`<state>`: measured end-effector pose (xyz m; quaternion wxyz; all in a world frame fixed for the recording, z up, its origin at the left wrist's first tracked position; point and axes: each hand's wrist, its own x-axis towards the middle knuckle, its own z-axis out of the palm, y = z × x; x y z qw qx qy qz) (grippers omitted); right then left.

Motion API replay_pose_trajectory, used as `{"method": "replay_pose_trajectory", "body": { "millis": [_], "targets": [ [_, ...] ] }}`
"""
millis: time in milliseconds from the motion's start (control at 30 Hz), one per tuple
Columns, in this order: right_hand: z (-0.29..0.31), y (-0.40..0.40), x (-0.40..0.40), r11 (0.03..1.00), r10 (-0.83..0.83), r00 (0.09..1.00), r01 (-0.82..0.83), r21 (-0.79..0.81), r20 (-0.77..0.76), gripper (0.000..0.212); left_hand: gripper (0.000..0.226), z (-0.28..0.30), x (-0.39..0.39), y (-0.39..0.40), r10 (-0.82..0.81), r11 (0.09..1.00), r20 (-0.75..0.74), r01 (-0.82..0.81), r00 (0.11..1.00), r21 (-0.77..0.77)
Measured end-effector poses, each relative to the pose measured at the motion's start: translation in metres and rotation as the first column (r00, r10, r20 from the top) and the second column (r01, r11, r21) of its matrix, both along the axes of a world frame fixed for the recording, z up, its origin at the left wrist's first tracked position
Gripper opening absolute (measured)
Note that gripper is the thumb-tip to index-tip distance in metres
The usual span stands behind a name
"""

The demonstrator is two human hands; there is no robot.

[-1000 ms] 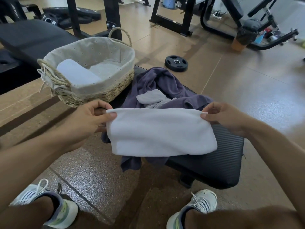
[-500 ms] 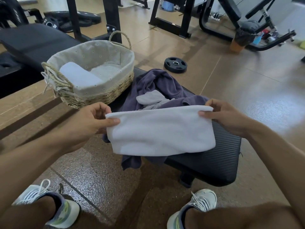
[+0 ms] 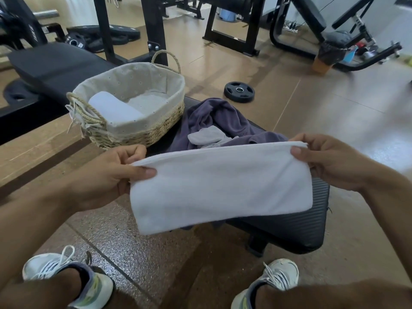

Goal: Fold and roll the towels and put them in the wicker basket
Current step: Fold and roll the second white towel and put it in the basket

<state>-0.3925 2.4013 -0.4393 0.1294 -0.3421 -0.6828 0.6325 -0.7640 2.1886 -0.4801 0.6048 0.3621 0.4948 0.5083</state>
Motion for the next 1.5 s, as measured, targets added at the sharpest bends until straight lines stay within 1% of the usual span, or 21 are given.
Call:
{"method": "replay_pose_trajectory", "body": {
  "millis": [33, 67, 133, 200, 267, 333, 400, 500, 567, 667, 733, 800, 900, 967, 1067, 1133, 1267, 1333, 1400, 1500],
  "targets": [
    [-0.001, -0.001, -0.003, 1.000, 0.005, 0.999, -0.005, -0.002, 0.054, 0.025, 0.050, -0.004, -0.002, 0.003, 0.037, 0.999, -0.036, -0.037, 0.999, -0.025],
    [-0.004, -0.003, -0.007, 1.000, -0.004, 0.993, 0.002, 0.013, 0.120, 0.017, 0.047, -0.009, -0.002, 0.006, 0.089, 0.994, -0.096, -0.095, 0.991, -0.051],
    [-0.013, -0.004, -0.017, 0.990, -0.104, 0.969, 0.078, 0.121, 0.222, 0.009, 0.032, -0.020, 0.003, 0.013, 0.202, 0.971, -0.228, -0.226, 0.952, -0.083],
    [-0.023, -0.002, -0.025, 0.952, -0.228, 0.947, 0.168, 0.257, 0.225, 0.008, 0.025, -0.035, 0.006, 0.018, 0.287, 0.938, -0.286, -0.329, 0.914, -0.109],
    [-0.031, 0.002, -0.029, 0.927, -0.259, 0.936, 0.171, 0.335, 0.239, 0.008, 0.020, -0.044, 0.009, 0.021, 0.351, 0.905, -0.301, -0.403, 0.887, -0.133],
    [-0.037, 0.003, -0.029, 0.931, -0.246, 0.925, 0.143, 0.337, 0.289, 0.010, 0.014, -0.045, 0.011, 0.023, 0.404, 0.871, -0.282, -0.460, 0.870, -0.172],
    [-0.039, 0.001, -0.028, 0.934, -0.261, 0.916, 0.160, 0.320, 0.303, 0.015, 0.016, -0.042, 0.015, 0.024, 0.433, 0.848, -0.237, -0.482, 0.870, -0.220],
    [-0.036, -0.002, -0.027, 0.951, -0.265, 0.921, 0.201, 0.233, 0.285, 0.031, 0.022, -0.043, 0.022, 0.024, 0.407, 0.846, -0.193, -0.448, 0.893, -0.289],
    [-0.034, -0.005, -0.027, 0.976, -0.198, 0.929, 0.159, 0.146, 0.312, 0.041, 0.023, -0.047, 0.028, 0.024, 0.386, 0.847, -0.199, -0.432, 0.901, -0.310],
    [-0.033, -0.012, -0.029, 0.997, -0.077, 0.923, 0.064, 0.048, 0.376, 0.042, 0.021, -0.051, 0.031, 0.025, 0.366, 0.860, -0.247, -0.428, 0.897, -0.278],
    [-0.033, -0.013, -0.030, 0.997, -0.074, 0.918, 0.059, 0.050, 0.390, 0.040, 0.020, -0.051, 0.032, 0.025, 0.363, 0.865, -0.291, -0.436, 0.885, -0.249],
    [-0.033, -0.012, -0.031, 0.993, -0.113, 0.922, 0.094, 0.069, 0.369, 0.037, 0.023, -0.051, 0.033, 0.026, 0.364, 0.864, -0.344, -0.452, 0.866, -0.224],
    [-0.028, -0.012, -0.033, 0.980, -0.191, 0.926, 0.161, 0.116, 0.325, 0.032, 0.028, -0.047, 0.032, 0.025, 0.393, 0.851, -0.414, -0.495, 0.821, -0.173],
    [-0.025, -0.010, -0.033, 0.961, -0.258, 0.925, 0.215, 0.176, 0.280, 0.032, 0.026, -0.043, 0.031, 0.025, 0.415, 0.854, -0.409, -0.503, 0.813, -0.134],
    [-0.021, -0.012, -0.035, 0.914, -0.373, 0.908, 0.325, 0.242, 0.189, 0.026, 0.025, -0.033, 0.033, 0.024, 0.440, 0.866, -0.375, -0.496, 0.816, -0.064],
    [-0.019, -0.017, -0.039, 0.883, -0.436, 0.888, 0.388, 0.265, 0.150, 0.023, 0.024, -0.029, 0.035, 0.022, 0.437, 0.875, -0.393, -0.484, 0.809, -0.024],
    [-0.008, -0.036, -0.053, 0.799, -0.516, 0.852, 0.446, 0.403, 0.082, 0.019, 0.024, -0.020, 0.043, 0.017, 0.432, 0.882, -0.445, -0.471, 0.785, 0.025],
    [-0.002, -0.049, -0.063, 0.762, -0.530, 0.846, 0.446, 0.470, 0.058, 0.016, 0.023, -0.014, 0.050, 0.015, 0.446, 0.879, -0.437, -0.475, 0.781, 0.046],
    [0.001, -0.062, -0.076, 0.748, -0.511, 0.858, 0.418, 0.515, 0.047, 0.017, 0.022, -0.007, 0.058, 0.013, 0.461, 0.876, -0.449, -0.474, 0.765, 0.093],
    [0.002, -0.081, -0.097, 0.796, -0.421, 0.904, 0.327, 0.510, 0.077, 0.021, 0.022, 0.002, 0.072, 0.008, 0.502, 0.861, -0.455, -0.477, 0.736, 0.178]
  ]
}}
